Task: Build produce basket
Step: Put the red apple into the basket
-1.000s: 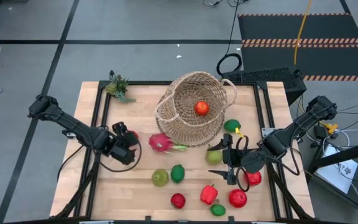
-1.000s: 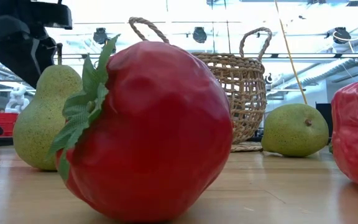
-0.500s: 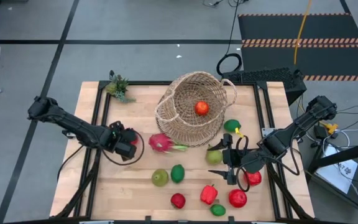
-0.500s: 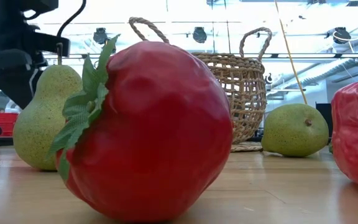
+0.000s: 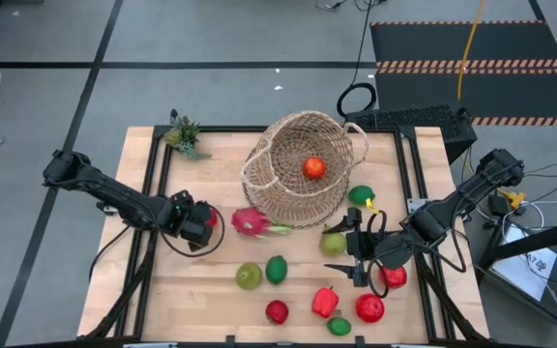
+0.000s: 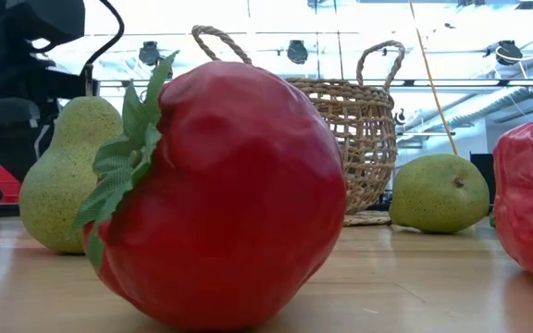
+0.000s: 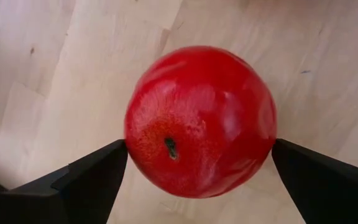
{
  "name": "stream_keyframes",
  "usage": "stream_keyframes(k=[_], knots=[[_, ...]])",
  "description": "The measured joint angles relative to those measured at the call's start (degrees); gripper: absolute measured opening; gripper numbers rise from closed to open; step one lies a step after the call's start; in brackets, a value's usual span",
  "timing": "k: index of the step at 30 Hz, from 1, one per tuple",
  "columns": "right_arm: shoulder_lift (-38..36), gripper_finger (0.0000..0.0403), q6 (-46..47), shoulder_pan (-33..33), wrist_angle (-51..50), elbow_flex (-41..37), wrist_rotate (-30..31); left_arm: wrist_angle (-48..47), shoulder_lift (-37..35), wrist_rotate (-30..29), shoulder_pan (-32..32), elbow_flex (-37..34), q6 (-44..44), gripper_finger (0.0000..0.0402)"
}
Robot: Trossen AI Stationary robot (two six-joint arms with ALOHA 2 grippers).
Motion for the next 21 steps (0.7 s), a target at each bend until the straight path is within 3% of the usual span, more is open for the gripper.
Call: stream_keyframes(k=[16, 21], knots=[[0.00, 0.0368, 0.02, 0.00, 0.02, 0.02, 0.00, 8.87, 0.00, -0.02, 0.00, -0.83, 6.02, 0.0397], [0.00, 0.0368, 0.02, 0.00, 0.02, 0.02, 0.00, 8.92, 0.00, -0.02, 0.00, -0.81, 6.83, 0.0363]])
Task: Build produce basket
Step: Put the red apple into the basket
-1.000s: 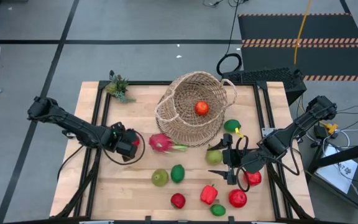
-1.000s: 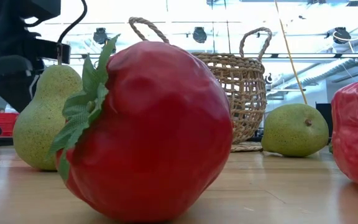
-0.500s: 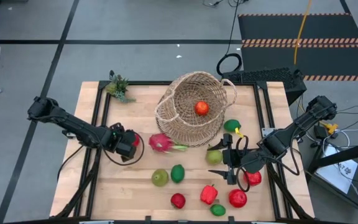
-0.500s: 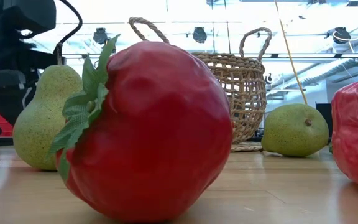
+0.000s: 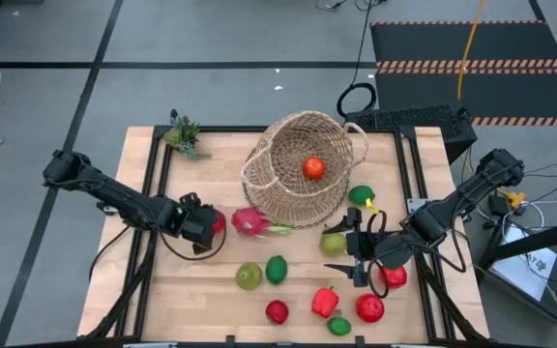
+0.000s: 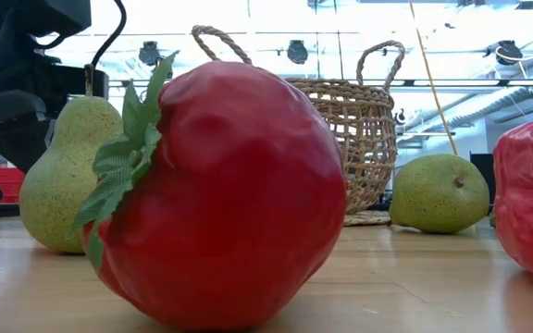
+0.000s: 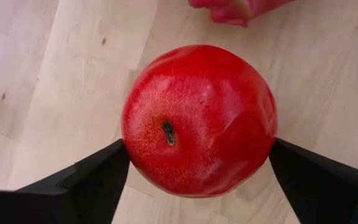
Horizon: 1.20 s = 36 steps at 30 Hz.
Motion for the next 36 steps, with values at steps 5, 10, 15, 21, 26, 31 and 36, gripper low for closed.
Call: stream_keyframes(k=[5, 10, 15, 21, 26, 31, 36], knots=[[0.00, 0.0368, 0.01, 0.00, 0.00, 0.00, 0.00, 1.21, 0.00, -0.01, 0.00, -0.01, 1.50, 0.0332], [0.00, 0.0368, 0.01, 0.00, 0.00, 0.00, 0.00, 2.27, 0.00, -0.02, 0.00, -0.01, 1.78, 0.0334], [0.00, 0.0368, 0.01, -0.07, 0.00, 0.00, 0.00, 2.27, -0.13, 0.04, -0.02, 0.00, 2.45, 0.0332], [0.00, 0.0368, 0.00, -0.07, 0.00, 0.00, 0.02, 1.13, -2.46, 0.70, -0.02, 2.06, 4.21, 0.0323], [0.00, 0.0368, -0.02, -0.28, 0.02, 0.01, 0.21, 0.81, -4.75, 0.70, -0.10, 6.89, 6.83, 0.0334], [-0.01, 0.0368, 0.01, -0.28, 0.00, 0.02, 0.24, 0.90, -5.51, 0.30, -0.11, 12.64, 11.32, 0.0336], [-0.02, 0.0368, -0.09, -0.28, 0.00, 0.02, 0.24, 2.27, -5.51, -1.35, -0.11, 18.41, 16.61, 0.0337]])
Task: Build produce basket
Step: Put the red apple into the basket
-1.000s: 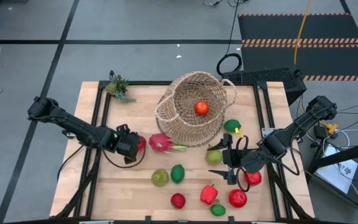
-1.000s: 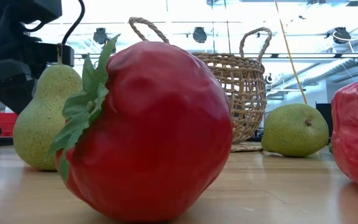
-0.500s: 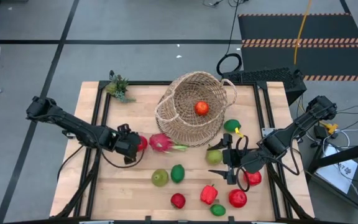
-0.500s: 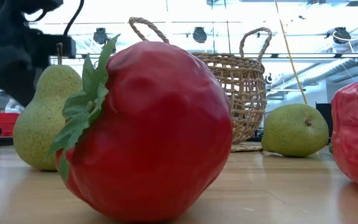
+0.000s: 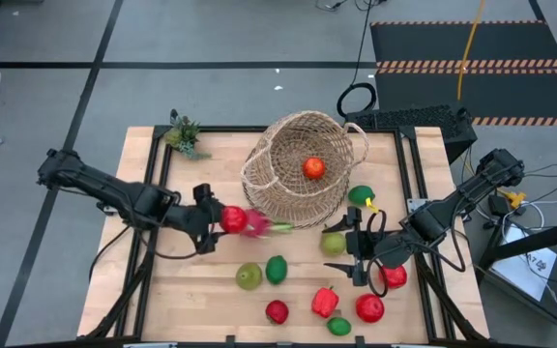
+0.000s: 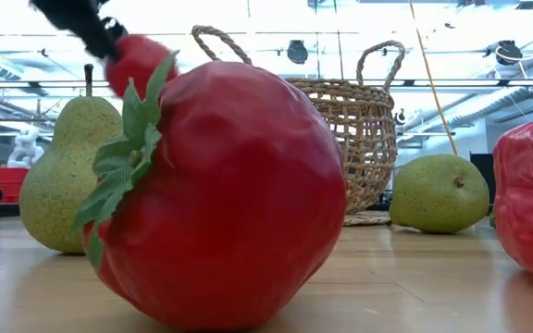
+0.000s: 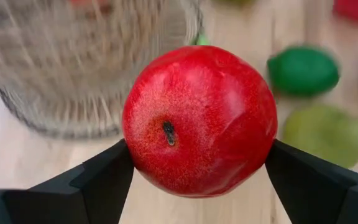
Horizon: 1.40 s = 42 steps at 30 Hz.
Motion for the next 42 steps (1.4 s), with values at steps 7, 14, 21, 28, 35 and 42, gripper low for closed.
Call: stream_keyframes(k=[7, 14, 21, 28, 35, 42], knots=[[0.00, 0.0368, -0.10, 0.00, 0.00, 0.00, 0.00, 7.18, 0.00, -2.49, 0.02, 6.65, 8.93, 0.0337], [0.00, 0.0368, -0.10, 0.00, 0.00, 0.00, 0.00, 16.93, 0.00, -2.63, 0.04, 9.49, 19.07, 0.0337], [0.00, 0.0368, -0.10, 0.00, -0.02, 0.00, 0.00, 20.00, 0.00, -5.04, 0.08, 12.52, 22.80, 0.0337], [0.00, 0.0368, -0.10, 0.00, -0.02, 0.00, 0.00, 21.20, 0.02, -5.09, 1.46, 16.32, 24.15, 0.0337], [0.00, 0.0368, -0.10, 0.00, -0.04, 0.00, 0.00, 21.35, 0.24, -5.12, 4.66, 18.46, 24.95, 0.0337], [0.00, 0.0368, -0.11, 0.01, -0.76, 0.00, 0.00, 23.85, 3.18, -5.33, 7.25, 18.49, 24.80, 0.0337]])
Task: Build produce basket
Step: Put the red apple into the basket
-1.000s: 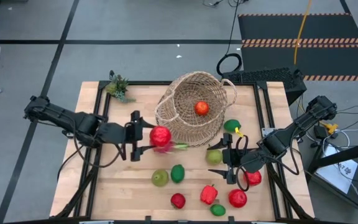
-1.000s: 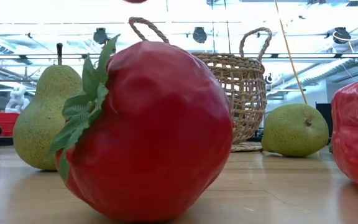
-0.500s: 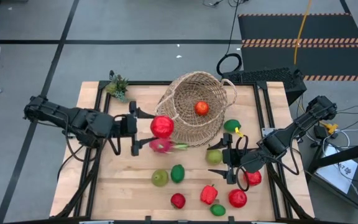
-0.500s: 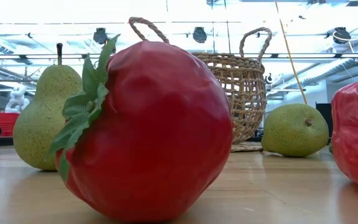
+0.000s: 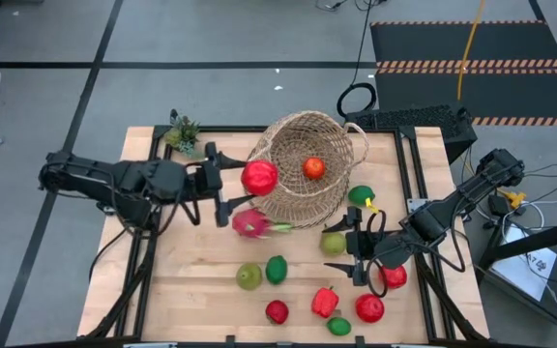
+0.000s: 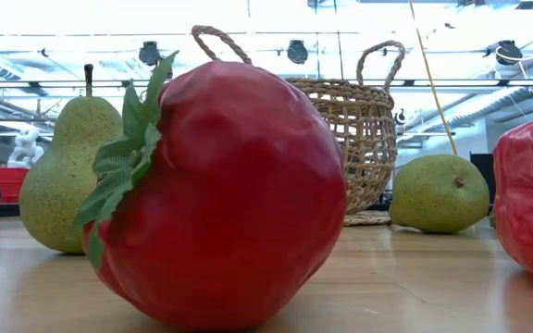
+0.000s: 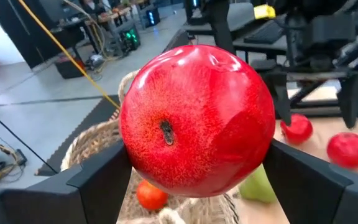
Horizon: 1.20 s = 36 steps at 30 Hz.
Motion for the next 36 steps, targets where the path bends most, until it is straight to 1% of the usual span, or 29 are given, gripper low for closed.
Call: stream_keyframes(k=[5, 9, 12, 15, 20, 25, 27, 30, 36], knots=[[0.00, 0.0368, 0.27, -0.01, 0.58, 0.00, 0.00, 1.51, 4.00, -0.10, 2.49, 0.56, 1.12, 0.0337], [-0.02, 0.0368, 0.23, 0.01, 1.33, 0.00, -0.06, -0.28, 8.75, -0.56, 4.33, 4.98, 1.37, 0.0337], [-0.27, 0.0368, 0.14, 0.01, 1.39, 0.00, -0.15, -2.65, 14.07, -0.67, 5.50, 10.58, 3.19, 0.0337], [-1.04, 0.0368, 0.48, 0.05, 1.40, 0.00, -0.15, -7.21, 19.53, -0.67, 6.74, 17.14, 4.36, 0.0337], [-2.85, 0.0368, 3.43, 0.46, 0.21, 0.00, 0.05, -14.07, 27.43, -0.69, 8.87, 26.21, 5.13, 0.0337], [-3.89, 0.0368, 7.06, 2.09, -5.97, 0.02, 5.31, -19.30, 33.48, -0.71, 11.19, 32.64, 6.72, 0.0337], [-4.31, 0.0368, 8.91, 2.82, -8.48, 0.02, 7.14, -20.33, 35.40, -0.71, 12.27, 34.47, 6.76, 0.0337], [-4.76, 0.0368, 11.14, 3.34, -11.16, 0.02, 7.31, -22.77, 37.93, -0.71, 13.58, 36.33, 6.90, 0.0337], [-4.59, 0.0368, 12.49, 3.93, -15.24, -0.09, 7.85, -22.82, 39.35, -0.44, 16.07, 36.68, 8.02, 0.0337]])
